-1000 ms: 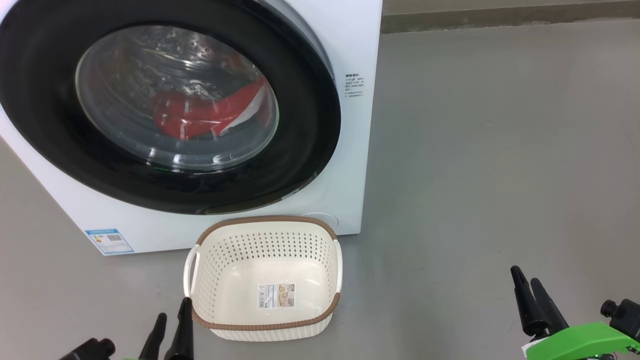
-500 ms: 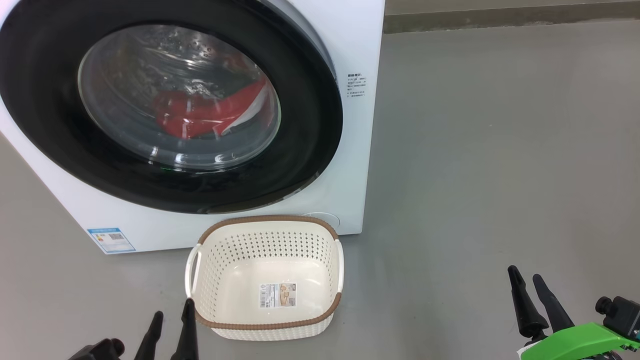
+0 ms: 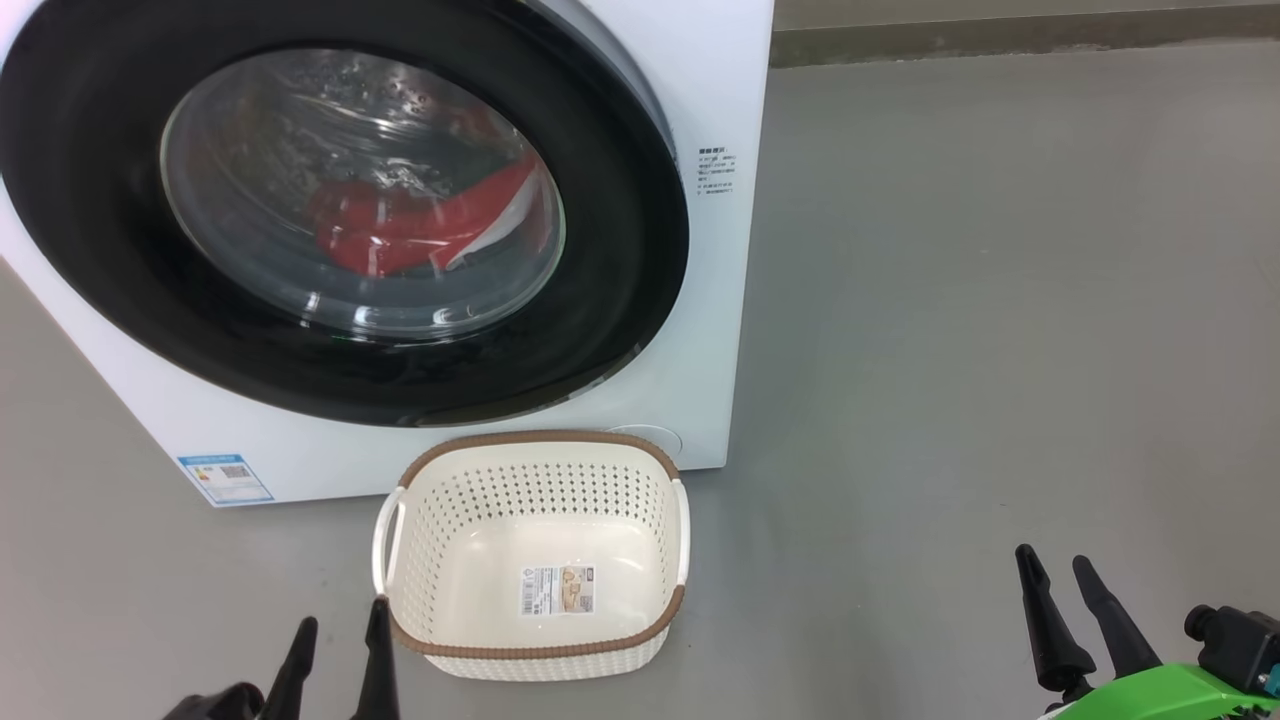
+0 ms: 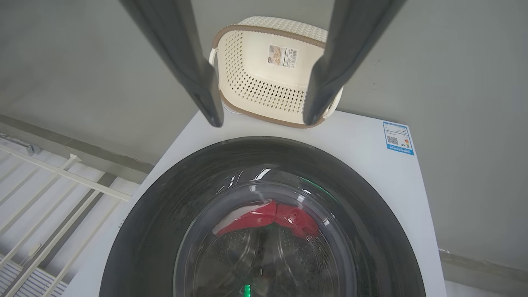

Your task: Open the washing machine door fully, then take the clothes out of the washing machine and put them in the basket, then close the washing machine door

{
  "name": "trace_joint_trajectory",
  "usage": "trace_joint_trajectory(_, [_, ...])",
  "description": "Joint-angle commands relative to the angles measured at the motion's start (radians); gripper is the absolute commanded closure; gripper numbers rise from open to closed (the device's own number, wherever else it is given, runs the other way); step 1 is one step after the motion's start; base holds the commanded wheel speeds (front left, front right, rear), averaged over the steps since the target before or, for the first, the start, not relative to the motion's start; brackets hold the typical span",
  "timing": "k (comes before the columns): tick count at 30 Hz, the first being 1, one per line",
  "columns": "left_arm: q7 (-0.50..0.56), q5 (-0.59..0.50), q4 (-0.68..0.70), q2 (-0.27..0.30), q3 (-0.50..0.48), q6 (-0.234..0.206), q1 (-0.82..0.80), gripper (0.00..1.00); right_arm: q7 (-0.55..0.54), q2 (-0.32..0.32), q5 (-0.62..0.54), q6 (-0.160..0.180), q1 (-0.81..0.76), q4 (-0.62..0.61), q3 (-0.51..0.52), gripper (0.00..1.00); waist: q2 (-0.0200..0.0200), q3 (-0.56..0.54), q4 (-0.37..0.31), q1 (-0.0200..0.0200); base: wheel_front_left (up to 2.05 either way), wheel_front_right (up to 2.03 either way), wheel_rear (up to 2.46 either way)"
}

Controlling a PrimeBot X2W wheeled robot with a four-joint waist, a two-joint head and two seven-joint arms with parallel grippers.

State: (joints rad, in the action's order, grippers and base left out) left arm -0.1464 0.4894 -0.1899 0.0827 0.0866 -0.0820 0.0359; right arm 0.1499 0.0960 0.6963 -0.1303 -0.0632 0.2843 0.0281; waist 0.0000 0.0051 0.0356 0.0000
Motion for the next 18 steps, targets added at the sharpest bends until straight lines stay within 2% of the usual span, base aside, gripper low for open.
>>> trace_joint_trajectory(1, [-0.018,-0.042,0.034,0.012,-0.023,-0.006,-0.009,0.0,0.015,0.026,-0.035,0.0,0.009,-0.027,-0.015,0.0,0.0,0.0,0.0,0.0,0.0,0.0,0.0])
trace_joint_trajectory(18, [-0.065,-0.235,0.052,-0.002,-0.032,0.001,0.011,0.0,0.062,0.036,-0.175,0.0,-0.021,-0.033,-0.007,0.0,0.0,0.0,0.001,0.0,0.0,0.0,0.0])
